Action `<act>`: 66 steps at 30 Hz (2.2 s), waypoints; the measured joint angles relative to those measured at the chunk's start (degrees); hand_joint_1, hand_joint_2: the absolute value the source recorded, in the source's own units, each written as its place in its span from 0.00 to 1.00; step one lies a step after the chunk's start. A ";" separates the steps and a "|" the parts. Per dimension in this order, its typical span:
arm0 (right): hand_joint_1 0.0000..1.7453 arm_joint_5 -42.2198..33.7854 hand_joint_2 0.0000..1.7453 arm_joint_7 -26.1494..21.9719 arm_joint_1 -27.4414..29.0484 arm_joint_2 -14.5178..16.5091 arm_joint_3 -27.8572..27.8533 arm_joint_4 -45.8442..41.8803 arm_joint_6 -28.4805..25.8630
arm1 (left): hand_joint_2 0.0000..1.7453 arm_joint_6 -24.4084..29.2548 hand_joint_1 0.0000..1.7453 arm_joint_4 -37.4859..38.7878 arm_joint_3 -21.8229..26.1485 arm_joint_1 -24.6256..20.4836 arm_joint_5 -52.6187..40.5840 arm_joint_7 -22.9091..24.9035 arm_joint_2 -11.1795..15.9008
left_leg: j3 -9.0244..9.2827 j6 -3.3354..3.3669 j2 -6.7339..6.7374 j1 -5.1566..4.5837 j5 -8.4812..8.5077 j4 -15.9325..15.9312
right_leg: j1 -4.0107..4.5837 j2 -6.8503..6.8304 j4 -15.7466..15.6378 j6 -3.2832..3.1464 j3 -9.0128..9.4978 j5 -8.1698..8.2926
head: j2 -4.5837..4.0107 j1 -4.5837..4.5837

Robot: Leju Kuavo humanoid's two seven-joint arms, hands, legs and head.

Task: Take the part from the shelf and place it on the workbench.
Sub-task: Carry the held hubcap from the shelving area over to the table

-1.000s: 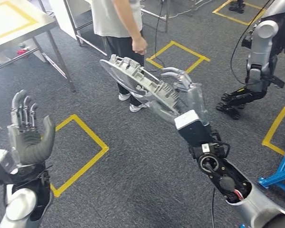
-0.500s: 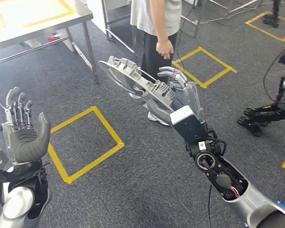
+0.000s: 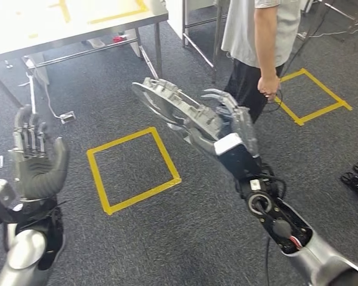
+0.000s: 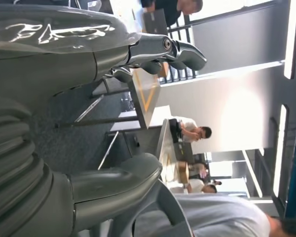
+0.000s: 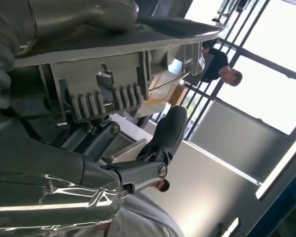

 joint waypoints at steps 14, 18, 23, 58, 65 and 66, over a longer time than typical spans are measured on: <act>1.00 -1.56 1.00 -0.15 0.16 0.10 0.09 0.70 -0.06 | 1.00 0.95 0.00 0.05 -0.34 -0.48 0.77 0.08 0.35 | 3.76 2.13 4.92 0.03 3.14 -6.93 | 0.44 -4.79 1.92 2.20 0.55 -3.27 | 0.00 -1.14; 1.00 -3.56 1.00 0.54 0.55 0.12 -0.05 0.90 0.83 | 1.00 1.30 0.00 0.14 -0.67 -0.45 1.17 0.42 0.33 | 4.35 3.04 3.90 -0.24 2.80 -7.06 | 0.57 -1.52 16.43 2.28 -6.51 -9.09 | 0.00 0.35; 1.00 -5.80 1.00 2.43 1.07 0.12 -0.32 1.14 1.25 | 1.00 1.41 0.00 0.25 -0.80 -0.46 1.41 0.47 0.29 | 5.00 2.87 2.42 -0.64 2.18 -6.61 | 0.99 -1.11 4.40 1.06 -2.20 -0.69 | 0.00 1.42; 1.00 -7.31 1.00 4.36 1.28 0.27 -1.08 0.61 1.92 | 1.00 1.37 0.00 1.44 -1.05 -1.17 1.69 1.37 0.27 | 5.17 2.80 2.24 -0.68 2.43 -7.75 | 1.29 -0.84 -0.79 0.80 0.09 -0.09 | 0.00 -0.86; 1.00 -7.30 1.00 4.76 1.88 0.33 -1.57 -0.03 2.42 | 1.00 0.97 0.00 1.51 -1.07 -1.25 1.42 1.67 -0.21 | 8.24 2.73 2.60 0.73 2.23 -10.26 | 0.27 -0.94 14.83 2.59 -8.01 -5.67 | 0.00 0.30; 1.00 -7.30 1.00 4.82 2.00 0.33 -1.59 -0.03 2.45 | 1.00 0.91 0.00 1.54 -1.07 -1.23 1.41 1.68 -0.25 | 8.37 2.28 2.51 1.08 1.85 -9.89 | -0.13 -0.98 12.81 3.05 -7.34 -3.87 | 0.00 0.40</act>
